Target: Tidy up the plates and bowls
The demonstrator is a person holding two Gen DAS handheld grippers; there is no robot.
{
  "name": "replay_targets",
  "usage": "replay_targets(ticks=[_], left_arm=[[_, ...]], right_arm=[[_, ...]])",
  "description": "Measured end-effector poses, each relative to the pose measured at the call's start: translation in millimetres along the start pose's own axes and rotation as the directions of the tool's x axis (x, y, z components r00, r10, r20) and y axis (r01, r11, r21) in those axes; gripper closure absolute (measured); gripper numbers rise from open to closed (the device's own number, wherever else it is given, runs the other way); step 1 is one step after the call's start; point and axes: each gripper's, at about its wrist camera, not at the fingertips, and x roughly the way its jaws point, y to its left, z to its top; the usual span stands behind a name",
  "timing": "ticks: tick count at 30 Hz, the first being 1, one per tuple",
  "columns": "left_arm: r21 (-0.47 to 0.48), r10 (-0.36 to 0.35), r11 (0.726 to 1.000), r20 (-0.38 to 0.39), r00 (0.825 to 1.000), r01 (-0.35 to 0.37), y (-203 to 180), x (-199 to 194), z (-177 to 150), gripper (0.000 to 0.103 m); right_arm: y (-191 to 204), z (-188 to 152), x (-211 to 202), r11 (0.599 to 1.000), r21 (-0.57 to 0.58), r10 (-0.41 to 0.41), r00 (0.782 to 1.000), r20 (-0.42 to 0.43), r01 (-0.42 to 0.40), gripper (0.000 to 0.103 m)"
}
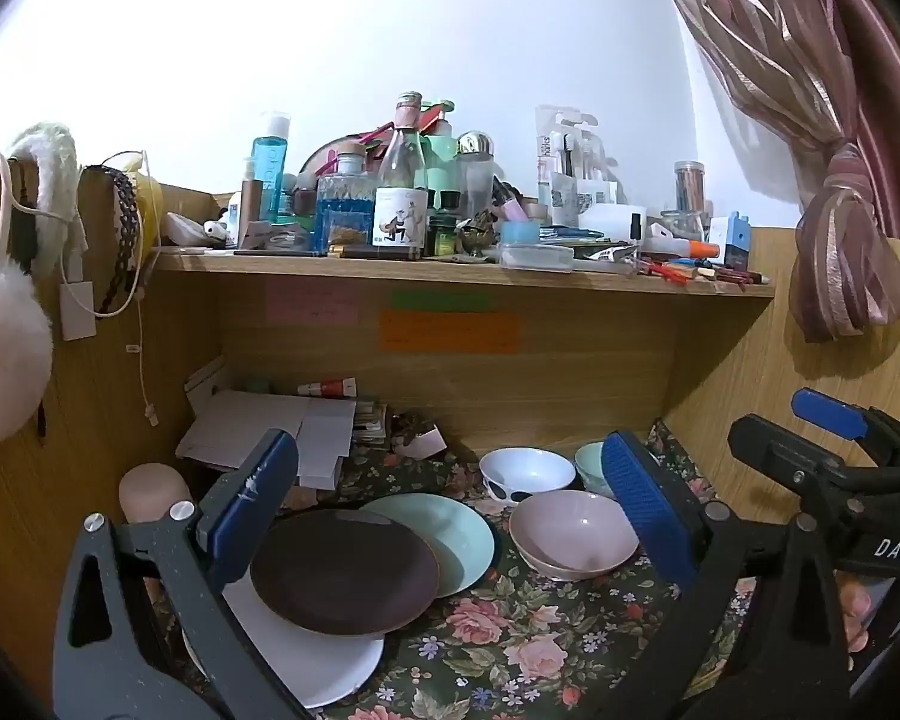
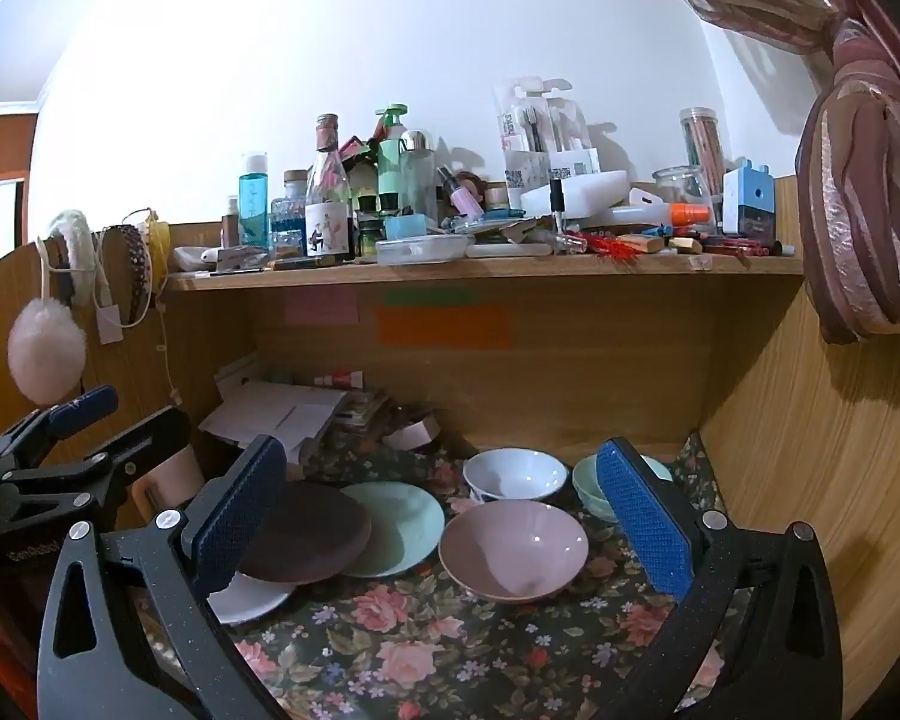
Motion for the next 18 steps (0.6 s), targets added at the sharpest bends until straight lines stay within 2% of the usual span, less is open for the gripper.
replay_targets(ticks=[18], left_arm=[[0.001, -0.002, 1.000, 0.010, 1.000, 0.002, -1.1, -6.4, -0.1, 0.000]], right_arm=[[0.6, 0.7, -1.4, 1.000, -0.009, -0.001, 1.000, 0.009, 0.001, 0.000]])
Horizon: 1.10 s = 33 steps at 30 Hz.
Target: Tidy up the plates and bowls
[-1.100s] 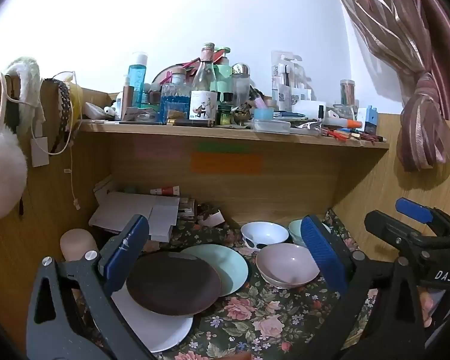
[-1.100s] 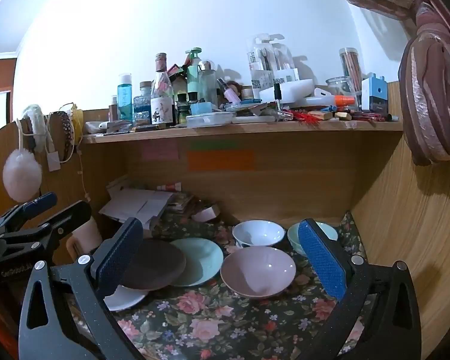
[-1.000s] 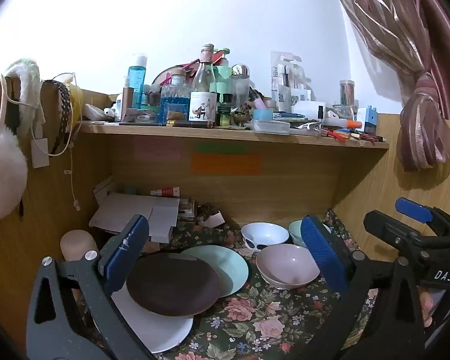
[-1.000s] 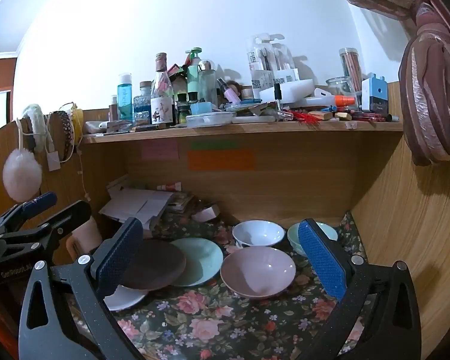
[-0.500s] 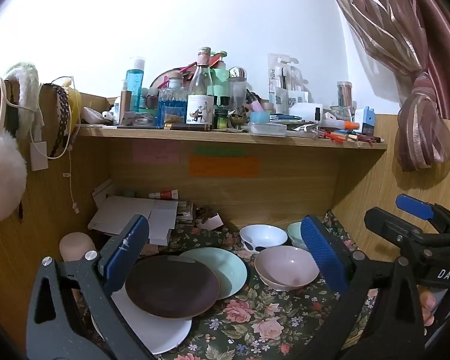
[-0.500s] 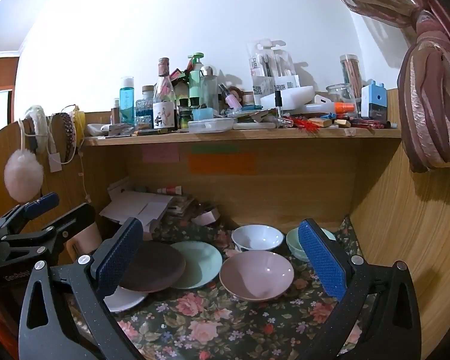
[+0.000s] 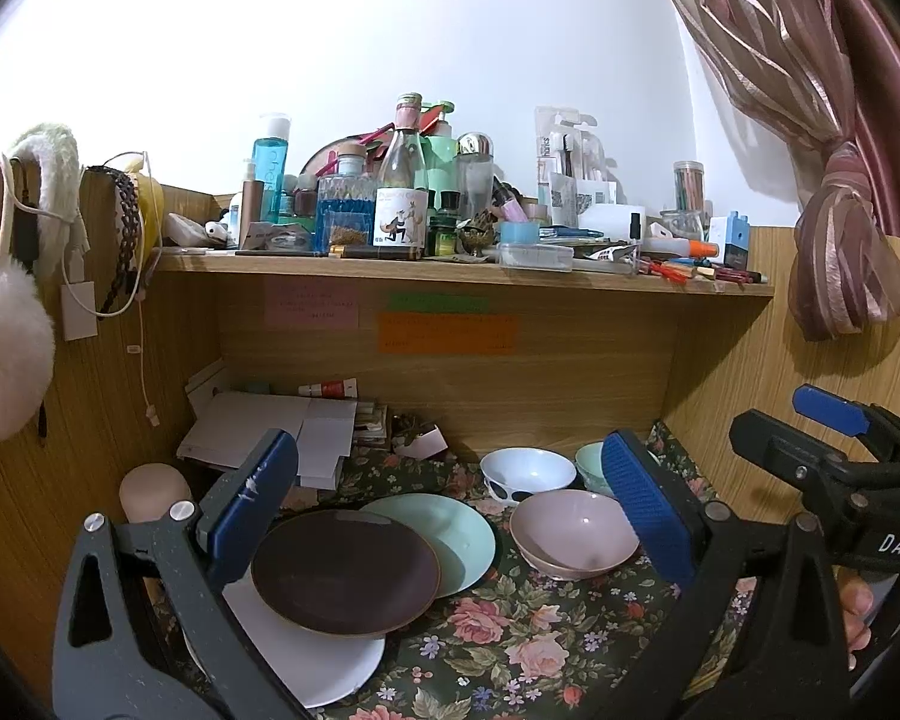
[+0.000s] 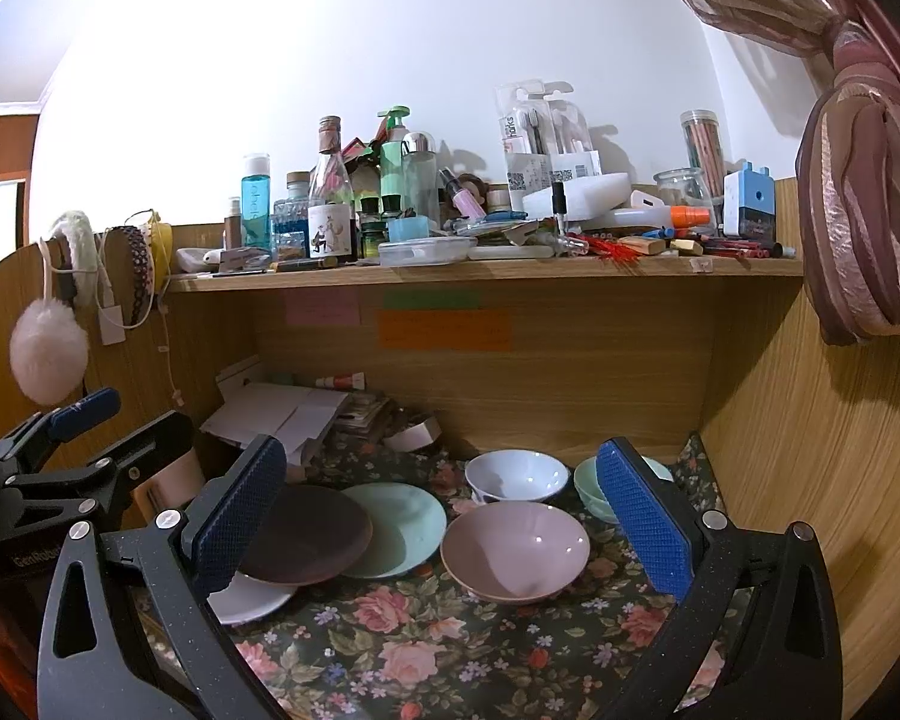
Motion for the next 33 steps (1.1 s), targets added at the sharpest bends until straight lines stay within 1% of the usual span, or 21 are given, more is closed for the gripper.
replay_targets(ticks=[33], left_arm=[[0.001, -0.005, 1.000, -0.009, 1.000, 0.005, 2.1, 3.4, -6.3, 0.000]], right_arm=[[-0.4, -0.6, 0.7, 1.000, 0.003, 0.002, 1.000, 0.003, -0.002, 0.000]])
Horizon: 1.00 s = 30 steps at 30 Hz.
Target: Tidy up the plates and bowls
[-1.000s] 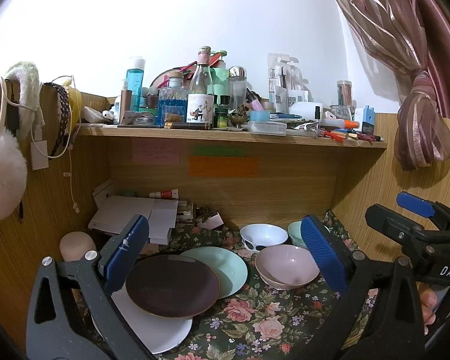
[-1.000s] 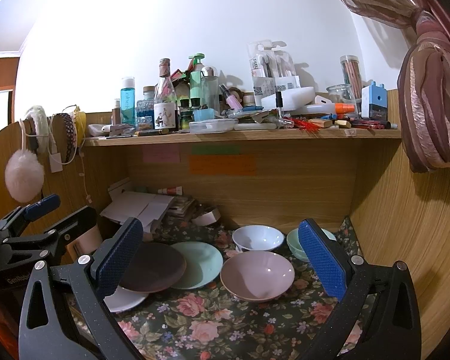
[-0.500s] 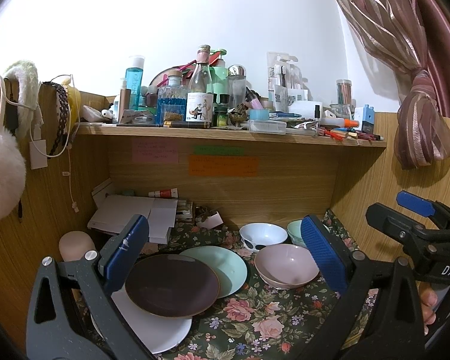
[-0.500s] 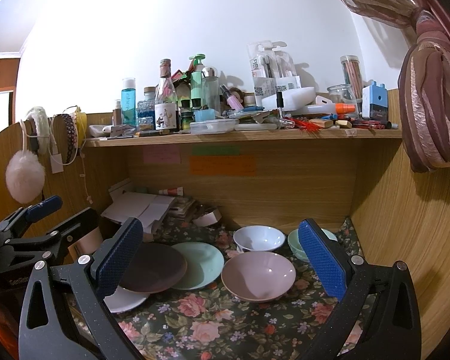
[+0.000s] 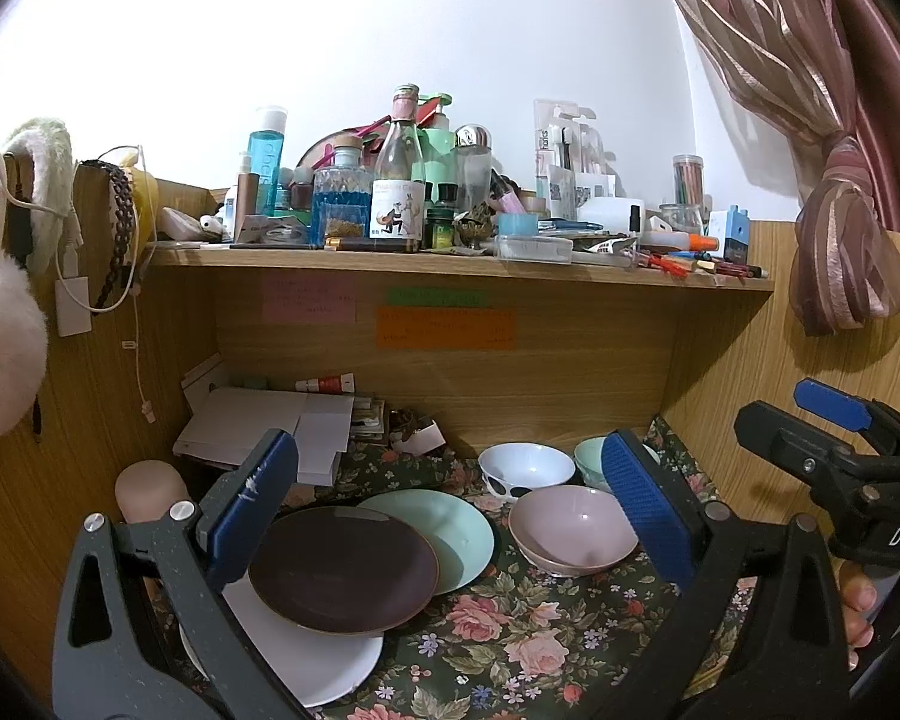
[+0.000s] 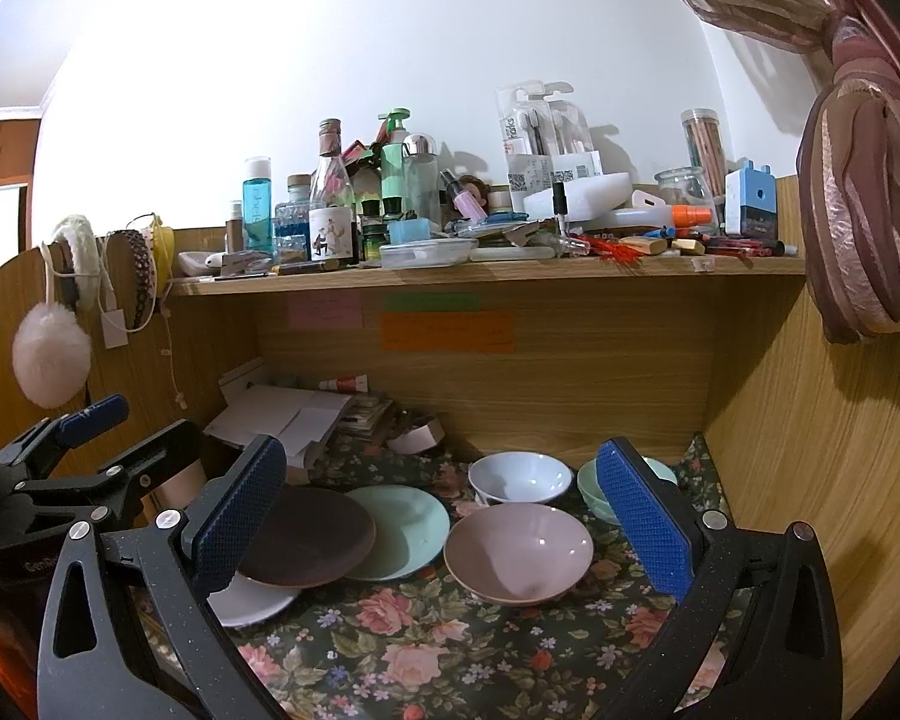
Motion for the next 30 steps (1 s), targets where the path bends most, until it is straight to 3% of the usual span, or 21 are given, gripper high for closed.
replay_targets(ticks=[17, 30], left_arm=[[0.005, 0.001, 1.000, -0.019, 1.000, -0.001, 2.3, 10.5, -5.5, 0.000], [-0.010, 0.032, 0.999, -0.114, 0.993, -0.033, 22.0, 45.0, -23.5, 0.000]], right_arm=[[0.6, -3.1, 10.3, 1.000, 0.006, 0.011, 1.000, -0.022, -0.011, 0.000], [1.6, -19.1, 51.0, 0.998, 0.023, 0.055, 0.994, -0.098, -0.053, 0.000]])
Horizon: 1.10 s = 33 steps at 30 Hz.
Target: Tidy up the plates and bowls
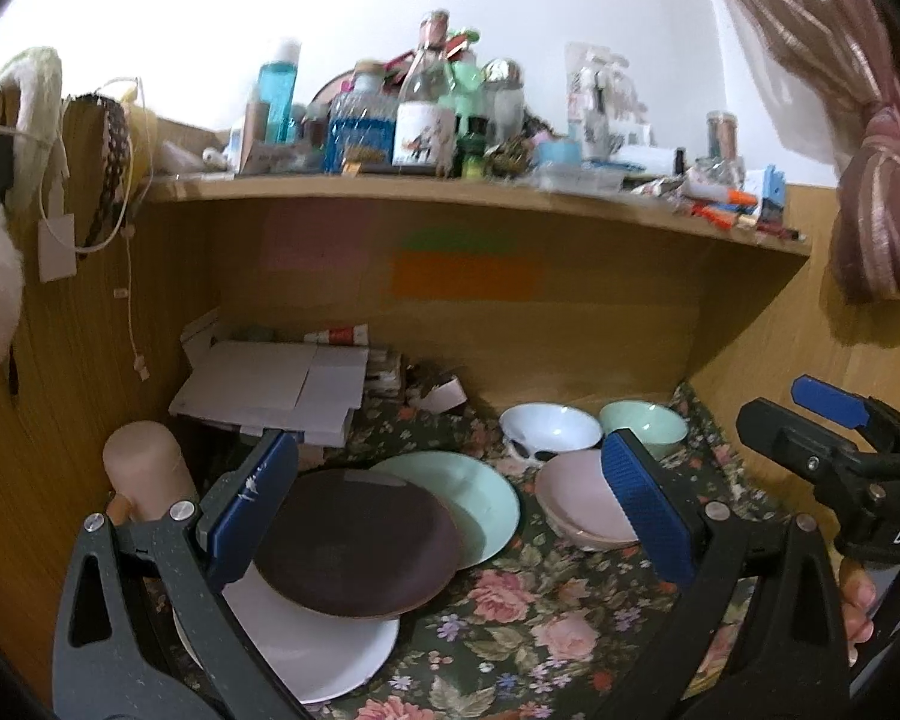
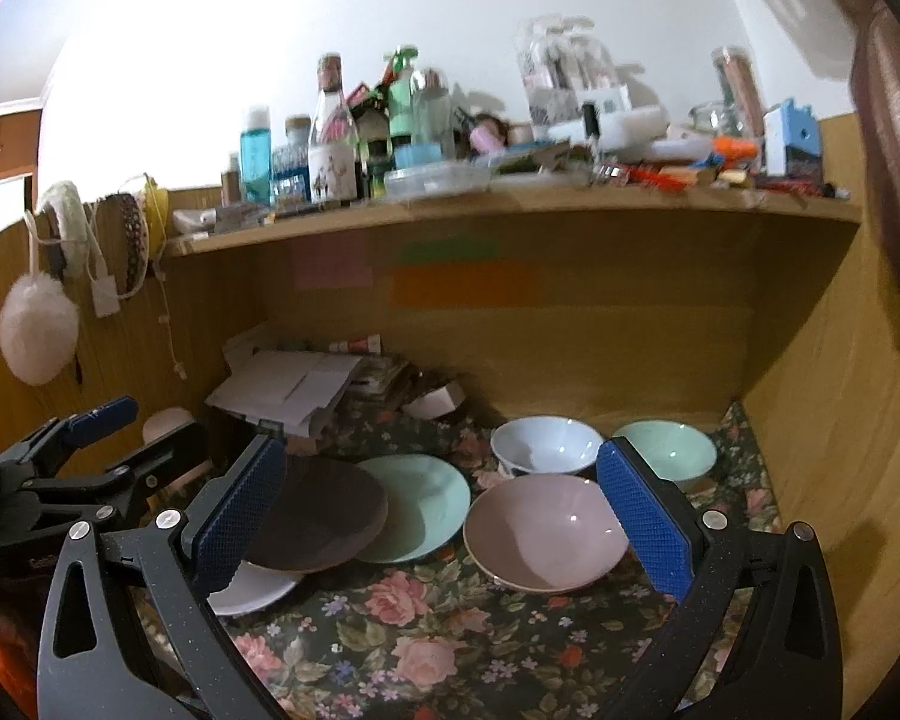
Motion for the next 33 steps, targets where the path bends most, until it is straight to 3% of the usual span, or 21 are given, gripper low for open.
replay_targets(ticks=[7, 12, 22, 25, 31, 33], left_arm=[[-0.026, 0.039, 0.999, -0.092, 0.995, -0.042, 25.1, 36.4, -17.7, 0.000], [-0.043, 0.098, 0.993, -0.164, 0.982, -0.106, 48.0, 65.3, -34.8, 0.000], [-0.072, 0.197, 0.970, -0.333, 0.922, -0.233, 107.8, 112.9, -71.1, 0.001], [-0.080, 0.189, 0.969, -0.381, 0.905, -0.236, 121.8, 124.2, -82.1, 0.012], [-0.136, 0.128, 0.968, -0.452, 0.883, -0.211, 141.6, 142.3, -97.0, 0.026], [-0.138, 0.111, 0.971, -0.455, 0.883, -0.194, 142.3, 143.2, -98.8, 0.028]], right_arm=[[6.0, -15.8, 44.9, 0.999, -0.023, 0.046, 0.995, -0.085, -0.048, 0.000], [12.7, -26.2, 78.4, 0.996, -0.019, 0.085, 0.986, -0.147, -0.088, 0.000], [25.7, -48.1, 153.2, 0.993, -0.041, 0.094, 0.949, -0.300, -0.112, 0.000], [32.9, -52.0, 174.4, 0.987, -0.051, 0.123, 0.929, -0.349, -0.150, 0.001], [43.4, -59.1, 215.7, 0.980, -0.041, 0.159, 0.880, -0.448, -0.197, 0.022], [46.0, -60.9, 227.5, 0.979, -0.033, 0.162, 0.867, -0.472, -0.200, 0.035]])
